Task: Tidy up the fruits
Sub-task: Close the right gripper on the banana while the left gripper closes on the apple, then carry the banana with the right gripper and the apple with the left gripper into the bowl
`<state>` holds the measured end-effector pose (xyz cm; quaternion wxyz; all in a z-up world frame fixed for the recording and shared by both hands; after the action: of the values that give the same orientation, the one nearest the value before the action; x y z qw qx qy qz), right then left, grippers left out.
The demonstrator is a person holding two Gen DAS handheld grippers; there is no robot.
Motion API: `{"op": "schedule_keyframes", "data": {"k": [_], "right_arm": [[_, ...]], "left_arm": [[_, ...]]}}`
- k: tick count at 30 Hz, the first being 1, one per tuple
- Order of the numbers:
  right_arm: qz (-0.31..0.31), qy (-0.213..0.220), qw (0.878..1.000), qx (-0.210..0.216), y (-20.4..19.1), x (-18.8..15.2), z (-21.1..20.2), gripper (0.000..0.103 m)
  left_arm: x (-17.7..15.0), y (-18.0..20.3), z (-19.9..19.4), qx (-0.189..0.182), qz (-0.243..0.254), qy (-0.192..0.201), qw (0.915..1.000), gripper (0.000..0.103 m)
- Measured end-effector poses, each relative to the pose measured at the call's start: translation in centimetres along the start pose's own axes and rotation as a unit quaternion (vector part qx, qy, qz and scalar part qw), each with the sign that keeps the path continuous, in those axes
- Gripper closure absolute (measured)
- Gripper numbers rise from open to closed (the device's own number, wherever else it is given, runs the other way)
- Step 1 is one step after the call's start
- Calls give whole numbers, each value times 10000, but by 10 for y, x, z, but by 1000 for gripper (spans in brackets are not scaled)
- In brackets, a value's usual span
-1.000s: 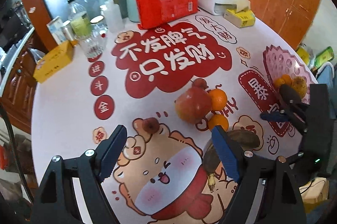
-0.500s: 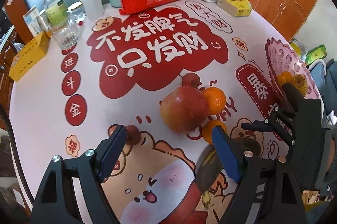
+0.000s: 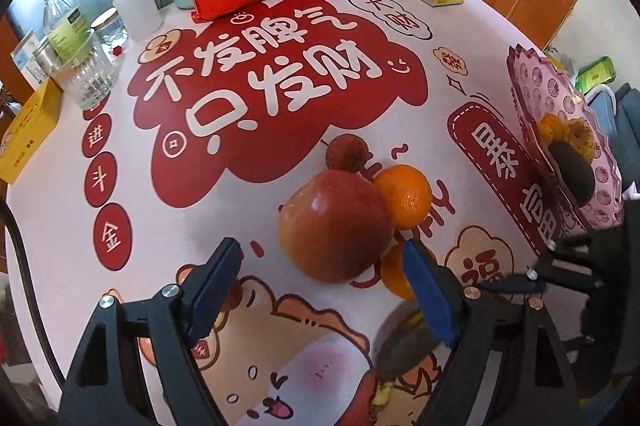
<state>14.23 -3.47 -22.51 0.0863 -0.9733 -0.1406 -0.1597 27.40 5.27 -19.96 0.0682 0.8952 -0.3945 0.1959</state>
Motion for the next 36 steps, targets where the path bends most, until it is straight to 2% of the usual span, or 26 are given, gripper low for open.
{"op": "schedule_keyframes", "data": {"k": [5, 10, 15, 20, 23, 26, 36], "right_arm": [[339, -122, 9993, 37, 14, -27, -11, 72], [407, -110, 9991, -3, 22, -43, -18, 72], [312, 10, 9994, -128, 18, -42, -16, 71], [199, 149, 9994, -224, 14, -38, -14, 67], [205, 198, 9994, -200, 14, -36, -13, 69], [227, 328, 9990, -218, 13, -35, -16, 72], [401, 921, 9949, -44, 1, -26, -53, 73]], "left_arm": [[3, 2, 11, -104, -46, -27, 9999, 21], [6, 5, 21, -140, -26, -71, 9999, 22], [9, 1, 30, -263, -131, -71, 9995, 32], [11, -2, 31, -335, -247, 52, 9991, 33], [10, 0, 30, -243, -188, 121, 9995, 34], [7, 3, 24, -77, -163, 222, 9996, 34], [-7, 7, -41, -35, -550, 790, 9953, 34]]}}
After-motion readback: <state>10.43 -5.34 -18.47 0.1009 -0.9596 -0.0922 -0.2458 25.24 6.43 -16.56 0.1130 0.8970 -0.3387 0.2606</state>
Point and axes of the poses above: each gripper's, at about its wrist camera, not at the fingertips, and z roughly the way its jaws point, y to its right, x to its top, the point moved 5 cm from there along z, roughly the way its jaws point, and after that the axes turned 15 degrees about z, right-handed, at the moved point
